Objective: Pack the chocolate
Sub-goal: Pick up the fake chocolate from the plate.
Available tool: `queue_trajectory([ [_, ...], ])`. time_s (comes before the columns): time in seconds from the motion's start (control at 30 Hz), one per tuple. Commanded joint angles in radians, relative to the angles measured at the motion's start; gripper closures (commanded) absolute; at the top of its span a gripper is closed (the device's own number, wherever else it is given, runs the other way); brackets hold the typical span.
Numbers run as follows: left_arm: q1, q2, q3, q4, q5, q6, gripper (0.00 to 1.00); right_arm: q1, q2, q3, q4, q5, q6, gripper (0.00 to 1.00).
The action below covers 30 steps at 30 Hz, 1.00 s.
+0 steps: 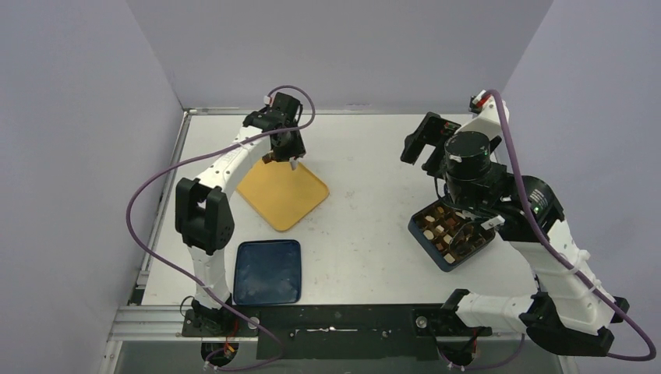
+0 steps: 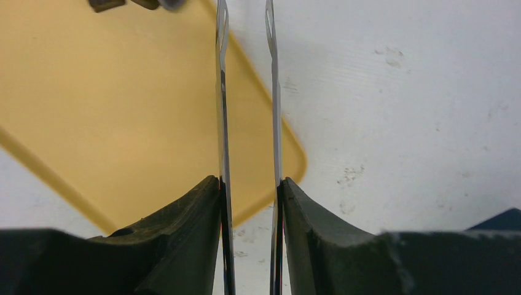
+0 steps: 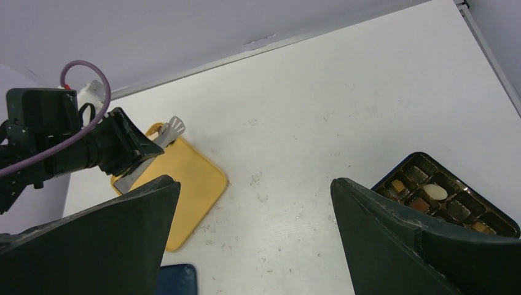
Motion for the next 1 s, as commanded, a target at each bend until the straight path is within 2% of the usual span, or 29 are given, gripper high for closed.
queue_trajectory([
  [0.0,0.016,-0.064,0.023,-0.061,-0.103,0.027,0.63,-0.004,0.010,0.027,0.034,-0.006,-0.061,0.00],
  [0.5,0.079,-0.109,0.009,-0.111,-0.204,0.020,0.63,-0.003,0.011,0.032,0.028,-0.027,-0.097,0.00],
  [0.7,0.134,-0.130,-0.032,-0.090,-0.179,0.021,0.63,-0.004,0.004,0.030,0.030,-0.029,-0.087,0.00],
  [0.97,0.155,-0.086,-0.026,-0.051,-0.142,0.036,0.64,-0.004,-0.004,0.025,0.038,-0.008,-0.059,0.00],
])
